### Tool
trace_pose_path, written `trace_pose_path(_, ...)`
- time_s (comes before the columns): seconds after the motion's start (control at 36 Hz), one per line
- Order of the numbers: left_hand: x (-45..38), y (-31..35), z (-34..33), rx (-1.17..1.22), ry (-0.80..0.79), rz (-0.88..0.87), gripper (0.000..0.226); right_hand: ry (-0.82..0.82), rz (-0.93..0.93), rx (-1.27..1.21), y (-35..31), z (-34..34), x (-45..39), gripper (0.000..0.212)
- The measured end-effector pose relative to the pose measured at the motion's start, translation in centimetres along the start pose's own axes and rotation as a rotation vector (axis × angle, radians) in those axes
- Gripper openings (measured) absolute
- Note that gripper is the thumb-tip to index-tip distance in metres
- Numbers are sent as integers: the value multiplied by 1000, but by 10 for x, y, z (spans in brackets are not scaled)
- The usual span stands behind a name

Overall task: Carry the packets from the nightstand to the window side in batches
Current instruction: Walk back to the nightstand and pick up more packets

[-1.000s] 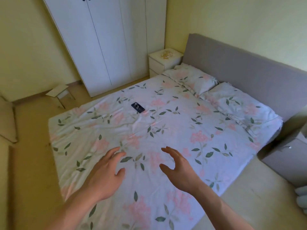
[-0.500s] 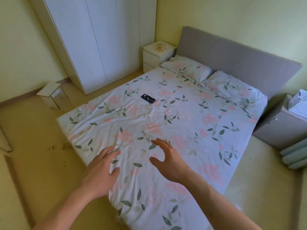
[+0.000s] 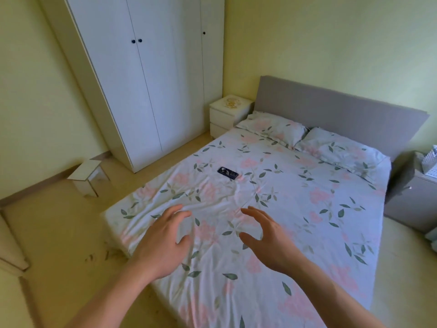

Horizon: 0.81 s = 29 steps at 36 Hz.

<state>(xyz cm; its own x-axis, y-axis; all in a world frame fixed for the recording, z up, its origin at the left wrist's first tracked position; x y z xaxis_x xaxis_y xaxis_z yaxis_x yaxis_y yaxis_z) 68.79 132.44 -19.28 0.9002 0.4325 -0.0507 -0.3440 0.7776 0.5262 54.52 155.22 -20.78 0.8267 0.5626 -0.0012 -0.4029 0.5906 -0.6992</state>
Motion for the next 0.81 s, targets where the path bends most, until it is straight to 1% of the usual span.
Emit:
trace_pose_path(0.11, -41, -41, 26, -14, 35, 4, 48, -6, -1, 18, -24, -21, -46, 57)
trace_pose_path(0.22, -74, -85, 59, -37, 48, 50, 48, -41, 22, -5, -59, -51, -98, 56)
trace_pose_path(0.39, -113, -173, 122, -34, 83, 157, 50, -120, 103, -54, -136, -122, -185, 56)
trace_pose_path(0.47, -133, -221, 152, -45, 109, 172, 51, -158, 145, -66, -179, -160, -224, 54)
trace_pose_path(0.56, -159, -266, 180, -47, 127, 190, 54, -160, 175, -55, -220, -197, -262, 55)
trace_pose_path(0.67, -188, -330, 215, -21, 132, 175, 54, -136, 150, -69, -267, -250, -299, 56)
trace_pose_path(0.81, -226, -415, 265, -41, 65, 136, 54, -86, 71, -90, -319, -306, -328, 55)
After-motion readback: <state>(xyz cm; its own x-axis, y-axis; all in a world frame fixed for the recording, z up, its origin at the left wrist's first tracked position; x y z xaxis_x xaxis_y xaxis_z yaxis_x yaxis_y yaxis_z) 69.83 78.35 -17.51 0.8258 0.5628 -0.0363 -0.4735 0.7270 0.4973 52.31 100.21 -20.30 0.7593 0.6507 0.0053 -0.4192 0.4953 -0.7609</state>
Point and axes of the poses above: each hand's wrist, its own x-axis away from the middle knuckle, its own z-axis out of the back of the hand, y = z × x, the point moved 1 cm from there along -x, towards the middle knuckle, and after that the axes turned 8 degrees about y, right-handed, at the moved point
